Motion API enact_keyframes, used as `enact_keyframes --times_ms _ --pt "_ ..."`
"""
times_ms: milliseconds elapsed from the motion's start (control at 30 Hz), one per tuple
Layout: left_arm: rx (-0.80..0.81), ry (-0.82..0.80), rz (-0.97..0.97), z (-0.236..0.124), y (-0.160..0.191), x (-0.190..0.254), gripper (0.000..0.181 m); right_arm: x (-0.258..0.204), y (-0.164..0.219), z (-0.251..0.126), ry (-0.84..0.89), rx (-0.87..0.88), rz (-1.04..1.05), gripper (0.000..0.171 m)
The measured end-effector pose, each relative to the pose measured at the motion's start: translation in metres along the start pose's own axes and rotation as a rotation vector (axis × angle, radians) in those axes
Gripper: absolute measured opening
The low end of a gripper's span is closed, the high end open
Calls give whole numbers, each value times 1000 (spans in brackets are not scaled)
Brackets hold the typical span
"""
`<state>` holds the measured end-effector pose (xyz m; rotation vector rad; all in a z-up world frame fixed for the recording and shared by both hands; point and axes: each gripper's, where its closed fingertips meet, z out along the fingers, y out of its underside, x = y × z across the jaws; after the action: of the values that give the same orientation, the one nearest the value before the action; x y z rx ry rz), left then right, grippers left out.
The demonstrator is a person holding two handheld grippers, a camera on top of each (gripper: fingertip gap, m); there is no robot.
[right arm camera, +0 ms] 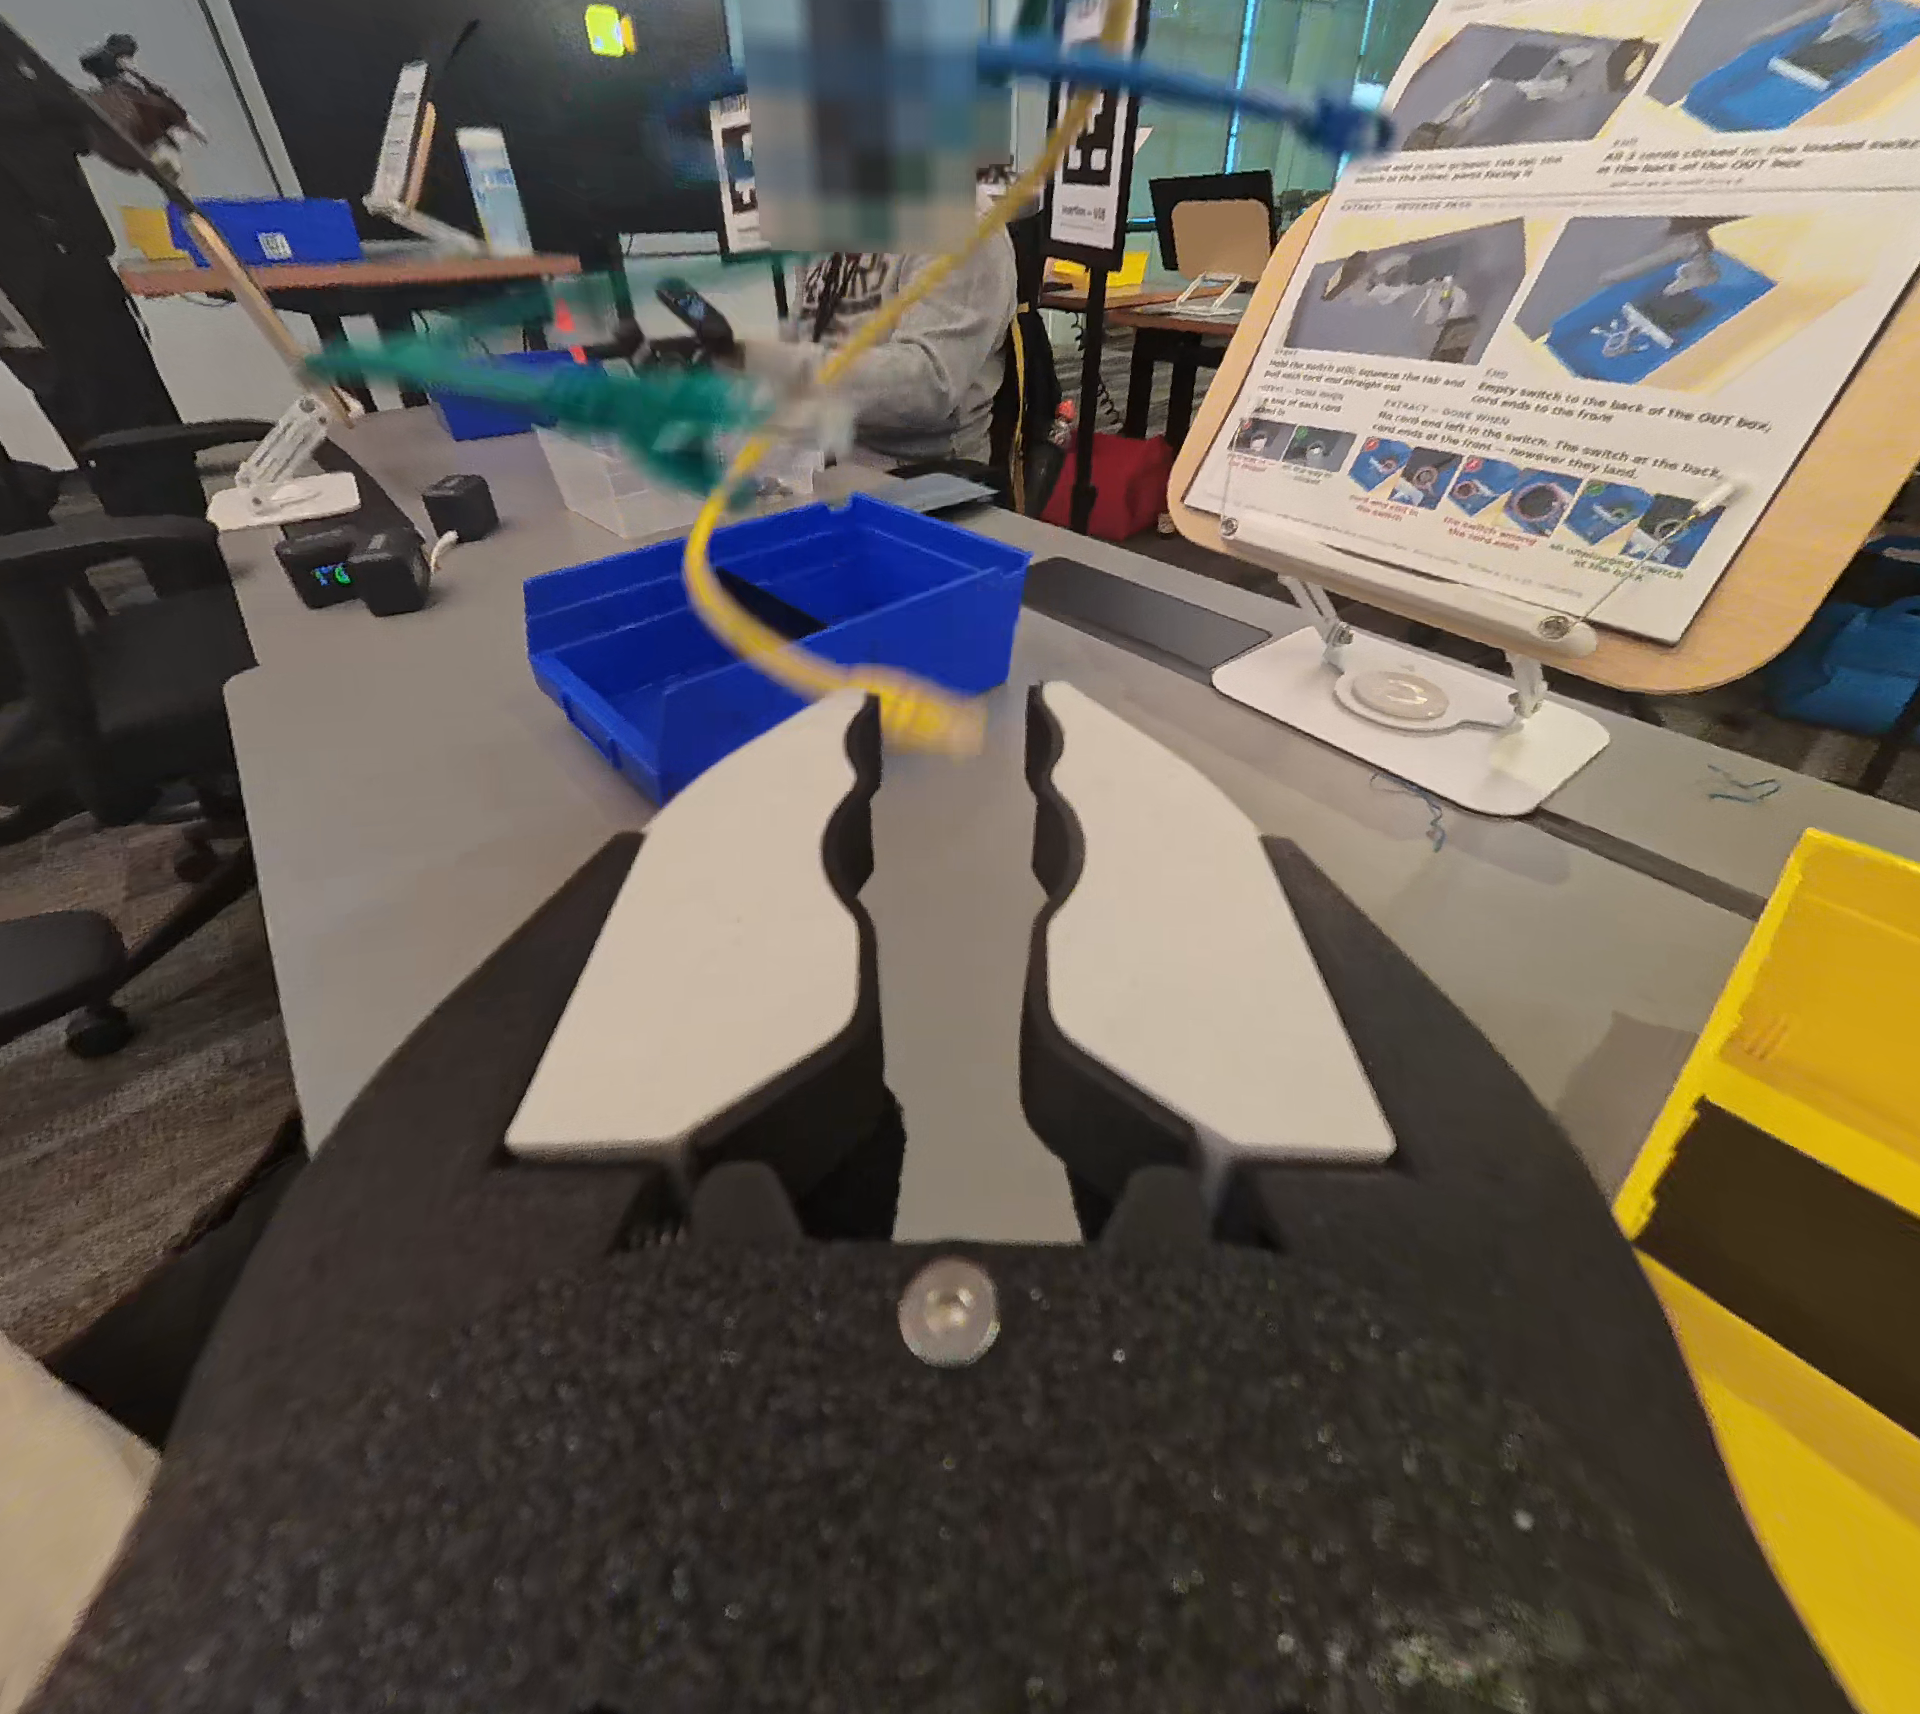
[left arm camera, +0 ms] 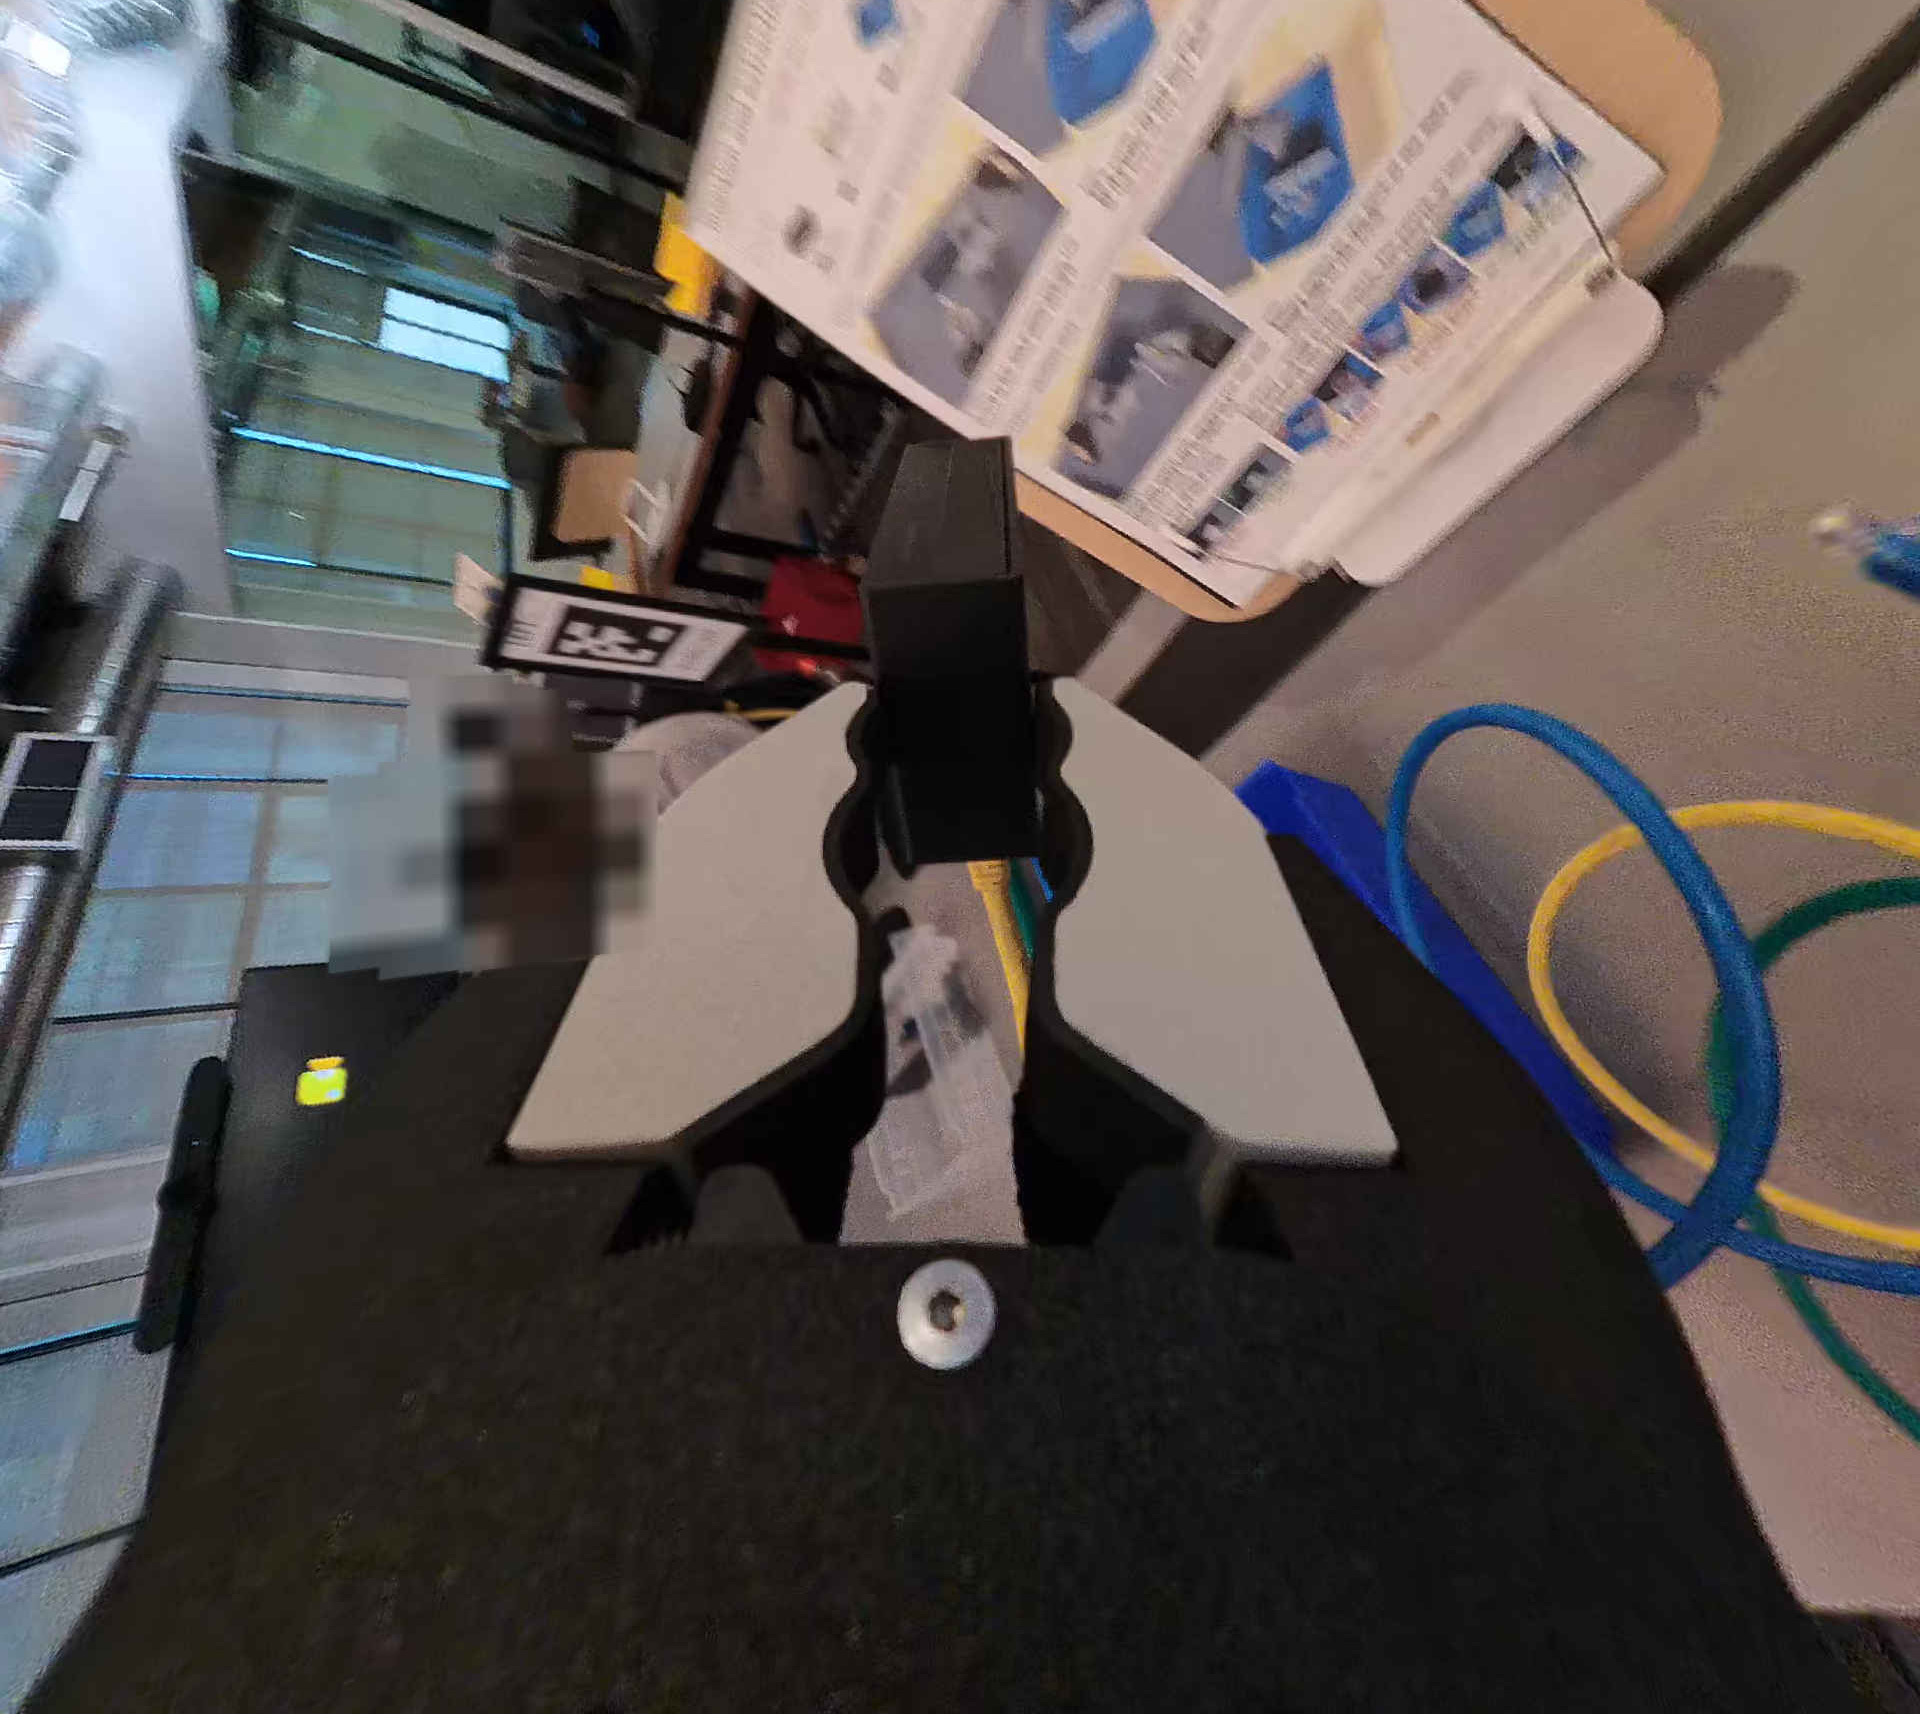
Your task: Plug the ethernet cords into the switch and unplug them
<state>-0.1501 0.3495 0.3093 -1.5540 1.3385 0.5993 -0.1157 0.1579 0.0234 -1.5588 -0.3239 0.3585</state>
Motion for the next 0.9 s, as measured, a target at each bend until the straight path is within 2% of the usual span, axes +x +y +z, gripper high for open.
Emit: enact_keyframes --times_ms 100,200,367,500,733,900 --pt "-108 121 32 52 21 71 27 -3 -3 1 -1 8 49 32" --pt "-232 215 88 98 42 138 27 -5 8 7 26 -24 -10 35" --pt "-435 264 230 146 73 214 27 -13 29 18 37 -87 -114 41" --pt "-494 296 308 166 85 264 26 -1 47 20 79 -155 -185 44" --pt "-479 533 147 187 98 357 26 19 79 22 85 -223 -102 43" --pt "-336 550 49 183 99 368 26 38 113 27 123 -306 -10 47"
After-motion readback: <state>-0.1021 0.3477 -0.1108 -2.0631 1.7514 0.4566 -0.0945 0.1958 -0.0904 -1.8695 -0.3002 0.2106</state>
